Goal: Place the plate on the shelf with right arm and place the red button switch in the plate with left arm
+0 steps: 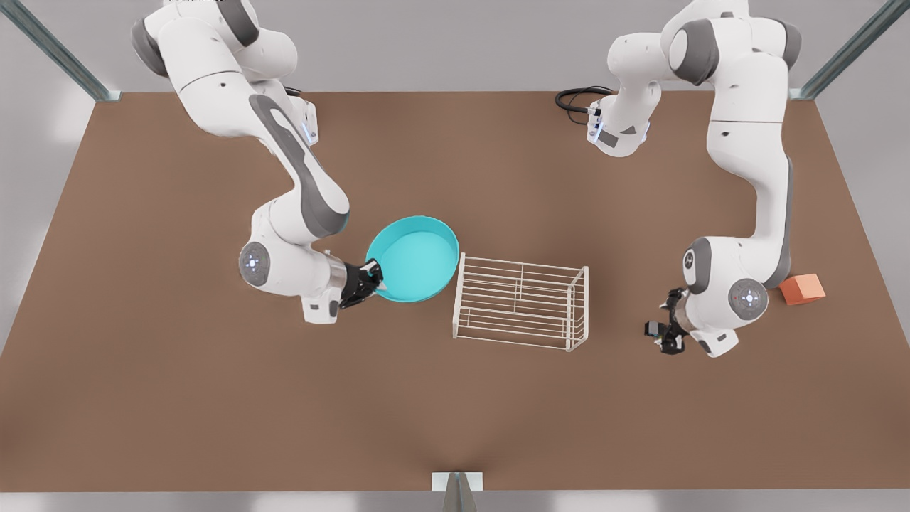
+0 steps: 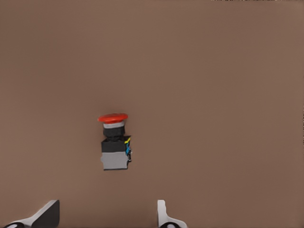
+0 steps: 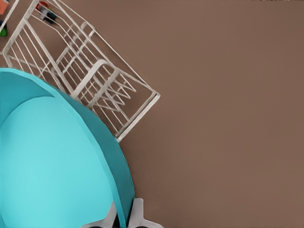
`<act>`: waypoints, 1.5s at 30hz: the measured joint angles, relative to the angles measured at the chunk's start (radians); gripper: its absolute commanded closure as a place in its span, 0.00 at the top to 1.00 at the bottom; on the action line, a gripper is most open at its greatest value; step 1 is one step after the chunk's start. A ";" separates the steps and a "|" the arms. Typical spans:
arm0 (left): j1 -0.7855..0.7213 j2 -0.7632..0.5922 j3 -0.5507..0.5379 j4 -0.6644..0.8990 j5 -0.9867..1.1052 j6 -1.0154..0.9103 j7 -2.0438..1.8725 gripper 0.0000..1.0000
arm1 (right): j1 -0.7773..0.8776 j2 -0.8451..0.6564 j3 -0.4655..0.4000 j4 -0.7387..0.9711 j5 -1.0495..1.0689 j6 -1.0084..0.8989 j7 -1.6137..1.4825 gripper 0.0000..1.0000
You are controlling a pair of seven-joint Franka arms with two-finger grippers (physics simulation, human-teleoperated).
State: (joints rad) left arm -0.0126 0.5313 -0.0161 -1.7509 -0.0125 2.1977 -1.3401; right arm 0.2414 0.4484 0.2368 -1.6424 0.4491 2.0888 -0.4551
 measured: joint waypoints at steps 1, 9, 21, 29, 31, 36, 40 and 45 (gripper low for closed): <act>0.000 0.009 0.000 -0.021 0.001 0.035 -0.016 1.00 | 0.074 0.010 -0.044 0.024 0.000 0.000 0.022 0.22; 0.008 0.070 0.004 -0.103 0.078 0.233 -0.102 1.00 | 0.428 0.155 -0.253 0.271 0.000 0.001 0.232 0.22; 0.009 0.105 0.019 -0.149 0.183 0.361 -0.176 0.64 | 0.568 0.317 -0.328 0.462 0.008 0.040 0.521 0.22; 0.008 0.101 0.023 -0.144 0.202 0.373 -0.205 0.36 | 0.570 0.347 -0.378 0.493 0.009 0.108 0.675 0.24; 0.004 0.077 0.021 -0.121 0.202 0.352 -0.210 0.36 | 0.573 0.348 -0.378 0.492 0.006 0.119 0.709 1.00; 0.001 0.024 -0.081 0.017 0.193 0.228 -0.240 0.36 | 0.582 0.276 -0.421 0.487 -0.010 0.100 0.798 1.00; -0.002 -0.048 -0.277 0.162 0.178 0.039 -0.317 0.36 | 0.573 0.070 -0.578 0.486 -0.062 -0.041 0.838 1.00; -0.061 -0.111 -0.469 0.196 0.154 -0.164 -0.448 0.36 | 0.550 -0.048 -0.979 0.302 -0.189 -0.314 0.725 1.00</act>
State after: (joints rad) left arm -0.0734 0.4205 -0.4853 -1.5544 0.1413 2.0339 -1.7882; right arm 0.7915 0.4000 -0.7418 -1.3408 0.2603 1.7752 0.2697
